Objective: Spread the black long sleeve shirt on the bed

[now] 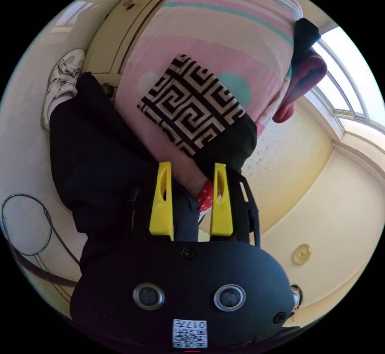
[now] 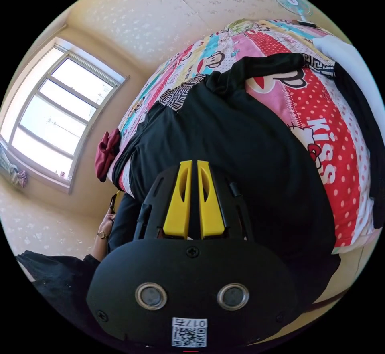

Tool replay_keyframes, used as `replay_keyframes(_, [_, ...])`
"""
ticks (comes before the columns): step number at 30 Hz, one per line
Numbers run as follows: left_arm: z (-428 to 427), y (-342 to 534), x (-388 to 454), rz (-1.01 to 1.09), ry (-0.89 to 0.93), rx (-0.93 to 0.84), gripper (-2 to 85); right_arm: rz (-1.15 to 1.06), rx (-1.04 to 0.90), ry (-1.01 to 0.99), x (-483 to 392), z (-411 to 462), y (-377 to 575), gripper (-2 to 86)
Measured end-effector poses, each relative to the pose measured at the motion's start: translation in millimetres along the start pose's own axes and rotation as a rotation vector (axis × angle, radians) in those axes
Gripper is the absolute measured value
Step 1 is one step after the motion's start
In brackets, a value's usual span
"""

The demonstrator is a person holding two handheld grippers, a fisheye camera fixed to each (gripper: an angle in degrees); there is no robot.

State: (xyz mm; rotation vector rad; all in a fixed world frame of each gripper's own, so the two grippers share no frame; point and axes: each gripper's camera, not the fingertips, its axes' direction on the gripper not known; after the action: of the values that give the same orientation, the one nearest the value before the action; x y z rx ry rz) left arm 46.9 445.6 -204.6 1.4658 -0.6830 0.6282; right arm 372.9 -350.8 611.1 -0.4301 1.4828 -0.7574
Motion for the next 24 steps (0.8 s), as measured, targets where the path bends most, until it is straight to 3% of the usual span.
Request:
replay_keyframes(4, [-28.3, 8.8, 7.1, 0.069, 0.057, 0.157, 1.6, -0.065, 0.121, 0.046, -8.5, -14.4, 3.1, 2.2])
replay_keyframes(7, [-50.2, 16.1, 45.8, 0.209, 0.057, 0.150, 0.2, -0.151, 0.209, 0.182, -9.5, -18.0, 16.6, 1.5])
replay_keyframes(10, [-54.0, 45.1, 128.5, 0.468, -0.119, 0.162, -0.3, -0.217, 0.148, 0.373, 1.5, 7.0, 41.3, 1.0])
replay_keyframes(12, [-35.5, 70.8, 184.5, 0.621, -0.228, 0.169, -0.4, -0.288, 0.252, 0.368, 3.3, 9.3, 64.8, 0.8])
replay_keyframes(15, [39.4, 129.9, 271.2, 0.898, -0.314, 0.141, -0.5, -0.251, 0.218, 0.380, 1.5, 11.9, 60.1, 0.5])
replay_keyframes(19, [228.2, 229.0, 332.4, 1.261, -0.393, -0.127, 0.0, -0.245, 0.213, 0.404, -0.3, 15.4, 59.6, 0.4])
replay_keyframes(23, [446.4, 308.9, 278.4, 1.421, -0.576, -0.543, 2.7, -0.239, 0.221, 0.377, 3.6, 12.9, 61.9, 0.3])
replay_keyframes(24, [472.5, 316.2, 261.5, 1.426, -0.612, -0.581, 3.5, -0.236, 0.222, 0.365, 5.3, 12.0, 62.1, 0.3])
